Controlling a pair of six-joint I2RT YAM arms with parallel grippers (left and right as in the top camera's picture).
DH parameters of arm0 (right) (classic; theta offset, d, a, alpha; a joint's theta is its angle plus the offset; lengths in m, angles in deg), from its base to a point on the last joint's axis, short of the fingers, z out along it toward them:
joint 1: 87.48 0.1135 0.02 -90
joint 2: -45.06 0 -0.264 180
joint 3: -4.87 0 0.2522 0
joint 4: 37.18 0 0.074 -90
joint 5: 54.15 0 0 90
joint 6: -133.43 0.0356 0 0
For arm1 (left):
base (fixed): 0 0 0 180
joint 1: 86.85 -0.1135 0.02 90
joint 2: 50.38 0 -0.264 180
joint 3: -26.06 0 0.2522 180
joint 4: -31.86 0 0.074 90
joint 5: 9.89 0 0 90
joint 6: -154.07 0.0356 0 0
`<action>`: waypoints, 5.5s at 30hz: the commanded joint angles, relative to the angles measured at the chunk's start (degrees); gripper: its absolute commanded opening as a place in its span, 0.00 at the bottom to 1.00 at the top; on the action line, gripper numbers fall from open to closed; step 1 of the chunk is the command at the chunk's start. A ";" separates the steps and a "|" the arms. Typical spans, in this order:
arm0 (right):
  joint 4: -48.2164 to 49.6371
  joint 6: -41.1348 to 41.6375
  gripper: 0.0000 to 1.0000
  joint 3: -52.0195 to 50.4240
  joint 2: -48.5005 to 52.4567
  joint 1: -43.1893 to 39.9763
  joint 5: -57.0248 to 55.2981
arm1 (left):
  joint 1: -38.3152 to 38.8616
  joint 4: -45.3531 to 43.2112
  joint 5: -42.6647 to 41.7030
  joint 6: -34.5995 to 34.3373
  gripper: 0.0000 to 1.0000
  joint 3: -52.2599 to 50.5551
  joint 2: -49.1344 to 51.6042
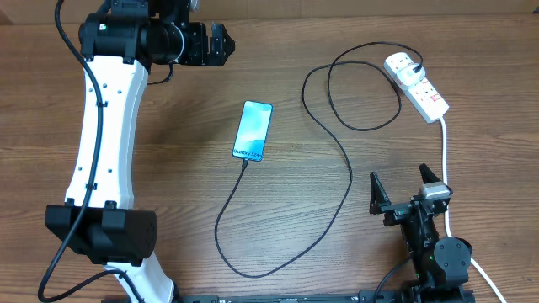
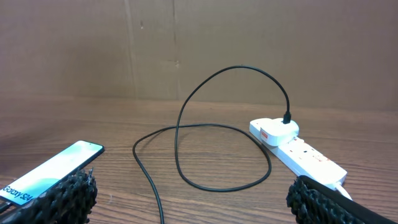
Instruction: Plug charger to phone and switch on socket
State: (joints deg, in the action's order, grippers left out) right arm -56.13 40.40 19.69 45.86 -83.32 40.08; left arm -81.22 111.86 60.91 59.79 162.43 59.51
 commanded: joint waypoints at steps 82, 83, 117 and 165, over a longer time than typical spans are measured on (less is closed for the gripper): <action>0.55 -0.24 1.00 -0.57 -0.63 0.33 -0.55 | 0.39 -1.60 19.19 0.83 1.00 -49.22 -46.25; 0.55 -0.24 1.00 -0.57 -0.63 0.33 -0.55 | 0.37 -1.66 19.19 0.83 1.00 -50.69 -47.47; 0.55 -0.24 1.00 -0.57 -0.63 0.33 -0.55 | 0.33 -13.60 17.73 -3.04 1.00 -79.60 -71.49; 0.55 -0.22 1.00 -0.57 -0.63 0.33 -0.55 | -7.89 -45.70 18.34 -2.99 1.00 -108.69 -105.59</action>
State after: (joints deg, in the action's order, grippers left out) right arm -55.95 40.40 19.69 45.86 -83.32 40.04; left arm -88.39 69.00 77.72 57.61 55.75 -45.45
